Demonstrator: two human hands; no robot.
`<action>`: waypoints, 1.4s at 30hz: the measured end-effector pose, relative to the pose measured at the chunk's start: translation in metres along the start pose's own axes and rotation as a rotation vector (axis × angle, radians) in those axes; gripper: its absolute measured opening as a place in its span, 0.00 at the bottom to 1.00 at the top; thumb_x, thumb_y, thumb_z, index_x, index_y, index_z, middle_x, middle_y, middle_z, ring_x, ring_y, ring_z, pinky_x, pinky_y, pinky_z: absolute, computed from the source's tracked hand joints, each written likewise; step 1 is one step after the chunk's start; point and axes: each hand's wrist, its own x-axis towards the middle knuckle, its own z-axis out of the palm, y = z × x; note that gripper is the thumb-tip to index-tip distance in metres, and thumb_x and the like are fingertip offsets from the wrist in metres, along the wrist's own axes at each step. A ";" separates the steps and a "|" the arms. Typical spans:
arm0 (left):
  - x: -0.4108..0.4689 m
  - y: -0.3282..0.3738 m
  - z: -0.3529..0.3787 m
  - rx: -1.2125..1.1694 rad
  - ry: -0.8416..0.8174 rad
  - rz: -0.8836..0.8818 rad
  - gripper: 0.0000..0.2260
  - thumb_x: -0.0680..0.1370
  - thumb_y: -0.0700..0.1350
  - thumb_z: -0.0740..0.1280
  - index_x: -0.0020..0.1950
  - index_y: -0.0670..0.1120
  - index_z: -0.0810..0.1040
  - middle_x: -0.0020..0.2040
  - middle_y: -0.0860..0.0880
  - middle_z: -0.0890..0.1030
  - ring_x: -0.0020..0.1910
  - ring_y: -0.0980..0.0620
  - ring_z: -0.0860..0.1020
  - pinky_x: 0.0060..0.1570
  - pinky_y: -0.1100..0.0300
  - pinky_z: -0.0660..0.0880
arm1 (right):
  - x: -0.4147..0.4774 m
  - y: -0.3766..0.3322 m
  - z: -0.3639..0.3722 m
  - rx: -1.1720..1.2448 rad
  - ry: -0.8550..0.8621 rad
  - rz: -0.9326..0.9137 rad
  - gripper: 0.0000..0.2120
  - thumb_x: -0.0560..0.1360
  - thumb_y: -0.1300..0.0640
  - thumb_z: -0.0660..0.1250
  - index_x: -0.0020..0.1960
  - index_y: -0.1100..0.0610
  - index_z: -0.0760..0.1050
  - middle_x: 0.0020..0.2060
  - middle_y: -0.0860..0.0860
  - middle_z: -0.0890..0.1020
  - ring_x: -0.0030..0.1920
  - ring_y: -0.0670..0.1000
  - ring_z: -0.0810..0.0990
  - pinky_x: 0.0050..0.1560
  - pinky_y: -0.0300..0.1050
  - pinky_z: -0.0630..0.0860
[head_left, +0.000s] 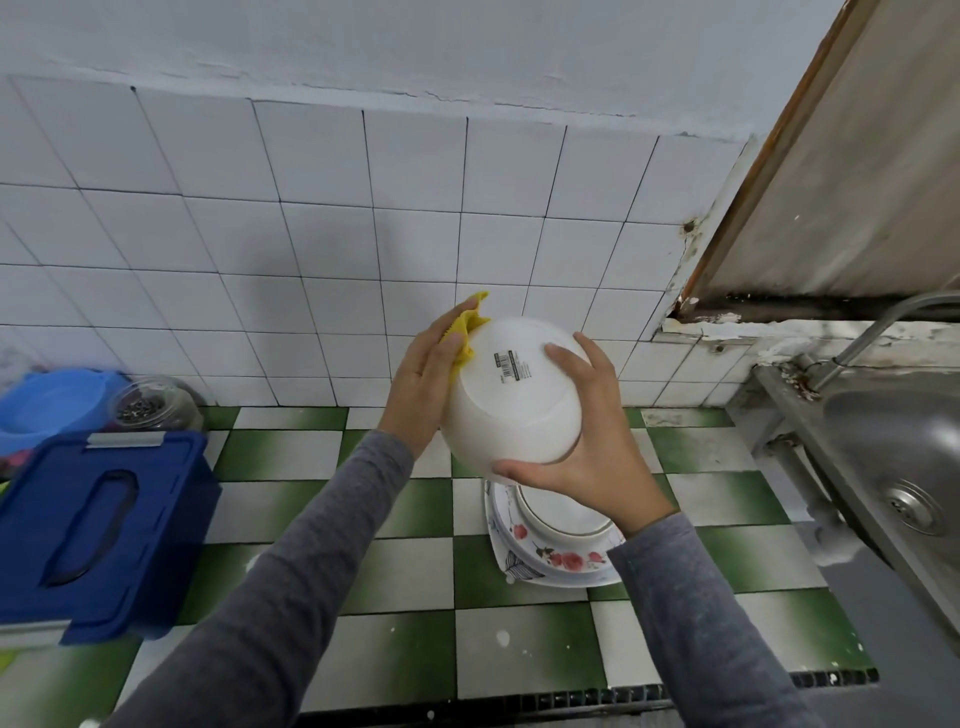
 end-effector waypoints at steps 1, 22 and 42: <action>0.000 0.001 -0.001 -0.057 -0.041 -0.020 0.20 0.78 0.53 0.59 0.69 0.55 0.75 0.67 0.55 0.78 0.67 0.54 0.75 0.68 0.47 0.73 | -0.002 0.000 0.002 0.000 0.026 0.006 0.53 0.56 0.34 0.79 0.74 0.38 0.58 0.77 0.48 0.55 0.78 0.50 0.56 0.75 0.49 0.61; -0.034 -0.003 0.125 0.258 -0.201 0.112 0.12 0.82 0.45 0.61 0.61 0.60 0.67 0.57 0.72 0.72 0.52 0.68 0.74 0.51 0.64 0.75 | -0.101 0.029 -0.075 -0.072 0.484 0.241 0.49 0.56 0.38 0.82 0.71 0.47 0.66 0.72 0.51 0.65 0.73 0.46 0.63 0.68 0.26 0.58; -0.174 -0.027 0.467 -0.156 -0.602 -0.336 0.18 0.80 0.36 0.66 0.61 0.59 0.78 0.65 0.49 0.79 0.58 0.50 0.80 0.53 0.55 0.77 | -0.390 0.085 -0.327 -0.277 0.926 0.518 0.47 0.57 0.35 0.78 0.71 0.45 0.64 0.69 0.51 0.68 0.70 0.52 0.67 0.71 0.53 0.67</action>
